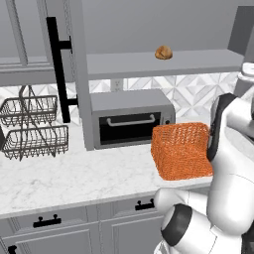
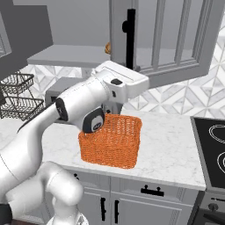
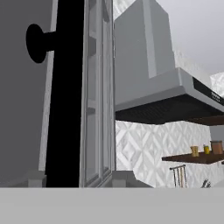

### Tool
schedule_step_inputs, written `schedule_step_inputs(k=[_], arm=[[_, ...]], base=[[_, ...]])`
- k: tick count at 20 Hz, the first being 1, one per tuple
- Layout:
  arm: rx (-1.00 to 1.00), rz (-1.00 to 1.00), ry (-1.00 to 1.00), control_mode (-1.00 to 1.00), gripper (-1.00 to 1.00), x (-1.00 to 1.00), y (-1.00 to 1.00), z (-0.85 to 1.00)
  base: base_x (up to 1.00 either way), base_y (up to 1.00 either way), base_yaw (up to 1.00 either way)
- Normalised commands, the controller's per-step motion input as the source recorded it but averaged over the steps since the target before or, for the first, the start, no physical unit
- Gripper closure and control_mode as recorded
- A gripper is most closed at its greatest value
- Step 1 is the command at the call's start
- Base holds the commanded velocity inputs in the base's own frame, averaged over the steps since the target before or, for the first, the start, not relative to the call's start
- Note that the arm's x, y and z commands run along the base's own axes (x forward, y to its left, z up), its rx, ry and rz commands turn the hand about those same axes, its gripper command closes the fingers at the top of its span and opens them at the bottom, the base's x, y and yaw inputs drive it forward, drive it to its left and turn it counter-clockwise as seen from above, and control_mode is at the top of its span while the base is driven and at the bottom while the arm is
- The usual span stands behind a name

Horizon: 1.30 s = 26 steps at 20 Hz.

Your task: Open the cabinet, pick up the bread from the cabinet and place it in the basket. Then move the basket to the dining counter.

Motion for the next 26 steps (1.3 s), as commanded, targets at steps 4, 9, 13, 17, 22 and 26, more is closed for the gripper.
schedule_step_inputs(k=[4, 9, 13, 17, 22, 26], arm=[[0.0, 0.0, 0.0, -1.0, -1.0, -0.97, -0.25, 0.0], [0.01, 0.0, 0.0, -1.0, -1.0, -0.99, -0.03, 0.0], [-0.02, -0.01, 0.0, -1.0, -1.0, -1.0, 0.7, -0.01], [-0.08, -0.01, 0.0, -1.0, -1.0, -0.97, 1.0, 0.0], [-0.11, -0.1, 0.0, -1.0, -1.0, -0.15, 1.0, 0.01], [0.0, -0.14, 0.0, -1.0, -1.0, 0.75, 0.62, 0.11]], base=[[0.0, 0.0, 0.0], [0.0, 0.0, 0.0], [0.0, 0.0, 0.0], [0.0, 0.0, 0.0], [0.0, 0.0, 0.0], [0.0, 0.0, 0.0]])
